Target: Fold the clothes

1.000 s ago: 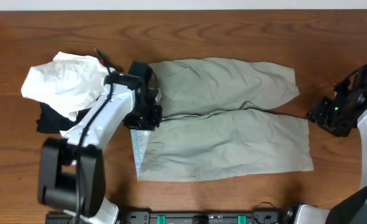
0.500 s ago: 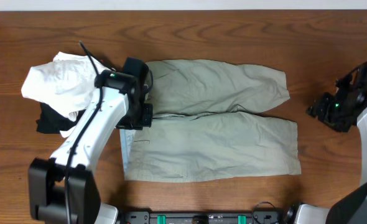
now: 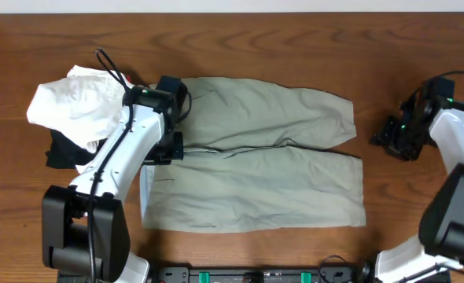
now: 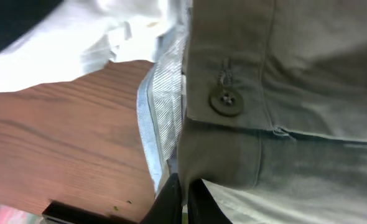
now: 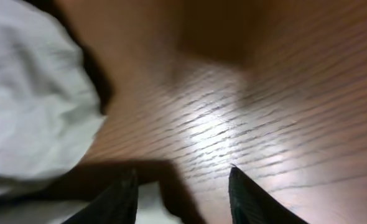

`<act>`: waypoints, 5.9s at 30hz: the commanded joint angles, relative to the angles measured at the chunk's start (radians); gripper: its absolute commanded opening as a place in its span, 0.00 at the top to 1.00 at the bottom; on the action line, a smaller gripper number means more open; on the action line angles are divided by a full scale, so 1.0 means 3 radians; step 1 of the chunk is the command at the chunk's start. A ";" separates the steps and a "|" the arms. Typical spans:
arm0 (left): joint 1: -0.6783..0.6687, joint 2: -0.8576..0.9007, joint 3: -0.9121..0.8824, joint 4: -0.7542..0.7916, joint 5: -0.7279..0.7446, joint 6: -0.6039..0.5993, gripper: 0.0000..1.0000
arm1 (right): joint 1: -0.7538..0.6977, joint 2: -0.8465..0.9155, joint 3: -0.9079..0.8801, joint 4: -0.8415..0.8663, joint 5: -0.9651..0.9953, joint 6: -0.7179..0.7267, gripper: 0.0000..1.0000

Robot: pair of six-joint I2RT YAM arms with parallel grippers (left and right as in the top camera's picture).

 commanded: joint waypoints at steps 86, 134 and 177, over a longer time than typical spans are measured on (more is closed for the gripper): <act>0.0085 0.0821 0.0257 0.0732 0.1476 0.1607 0.45 | 0.0118 -0.0221 0.1151 -0.0223 -0.0610 -0.0177 0.47; -0.2049 0.0374 0.0047 0.1489 0.1521 -0.0210 0.73 | 0.0306 -0.0006 0.0487 0.0295 -0.0106 0.0159 0.84; -0.2314 0.0852 0.0038 0.0827 0.1582 -0.0688 0.78 | -0.0608 0.0699 0.0579 0.1472 -0.0608 0.0264 0.59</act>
